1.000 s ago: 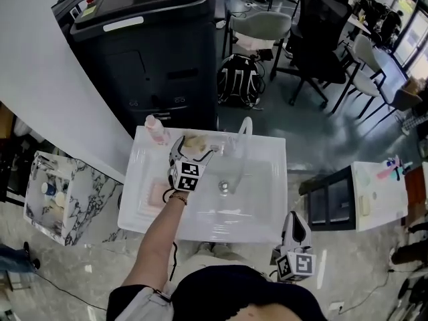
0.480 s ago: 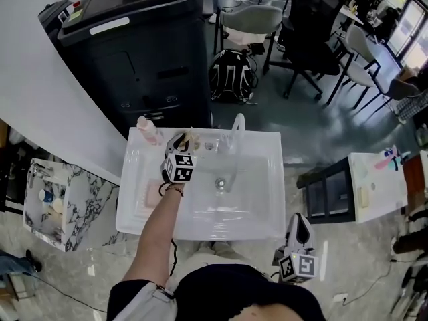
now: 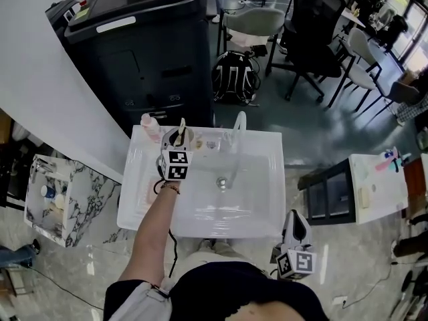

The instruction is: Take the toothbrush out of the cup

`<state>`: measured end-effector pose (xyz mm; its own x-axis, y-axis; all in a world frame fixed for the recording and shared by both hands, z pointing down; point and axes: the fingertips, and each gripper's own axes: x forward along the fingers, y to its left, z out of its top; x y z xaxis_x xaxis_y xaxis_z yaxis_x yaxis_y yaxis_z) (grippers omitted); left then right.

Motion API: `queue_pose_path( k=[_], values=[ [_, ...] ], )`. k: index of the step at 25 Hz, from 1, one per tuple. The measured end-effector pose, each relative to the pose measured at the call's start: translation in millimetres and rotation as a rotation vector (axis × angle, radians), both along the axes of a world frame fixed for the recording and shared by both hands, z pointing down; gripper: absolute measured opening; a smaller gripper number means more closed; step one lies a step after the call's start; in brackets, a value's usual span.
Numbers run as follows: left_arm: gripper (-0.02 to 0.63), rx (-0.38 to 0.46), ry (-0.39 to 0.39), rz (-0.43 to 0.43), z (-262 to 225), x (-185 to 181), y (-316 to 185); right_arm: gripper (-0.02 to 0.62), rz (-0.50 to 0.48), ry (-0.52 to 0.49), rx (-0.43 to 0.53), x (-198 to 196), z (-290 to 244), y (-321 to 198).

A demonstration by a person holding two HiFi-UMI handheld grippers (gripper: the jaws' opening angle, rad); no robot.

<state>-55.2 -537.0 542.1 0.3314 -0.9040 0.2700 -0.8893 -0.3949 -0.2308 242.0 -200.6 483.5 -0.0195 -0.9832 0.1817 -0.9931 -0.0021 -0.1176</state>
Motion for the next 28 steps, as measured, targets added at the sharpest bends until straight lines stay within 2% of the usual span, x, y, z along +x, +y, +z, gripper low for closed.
queue_pose_path(
  k=[6,19,21,25,28],
  values=[
    [0.026,0.069,0.081,-0.004,-49,-12,15,0.005,-0.042,-0.007,0.028,-8,-2,-1],
    [0.026,0.273,0.091,0.066,-149,-23,90,0.005,-0.088,-0.009,0.068,-21,-9,-4],
    [0.026,0.290,0.087,0.062,-158,-28,108,0.005,-0.077,-0.010,0.078,-19,-11,-4],
    [0.026,0.304,0.148,0.052,-177,-41,143,0.005,-0.077,0.012,0.105,-16,-16,-6],
    [0.026,0.321,0.160,0.048,-190,-47,171,0.005,-0.093,0.021,0.112,-19,-18,-9]
  ],
)
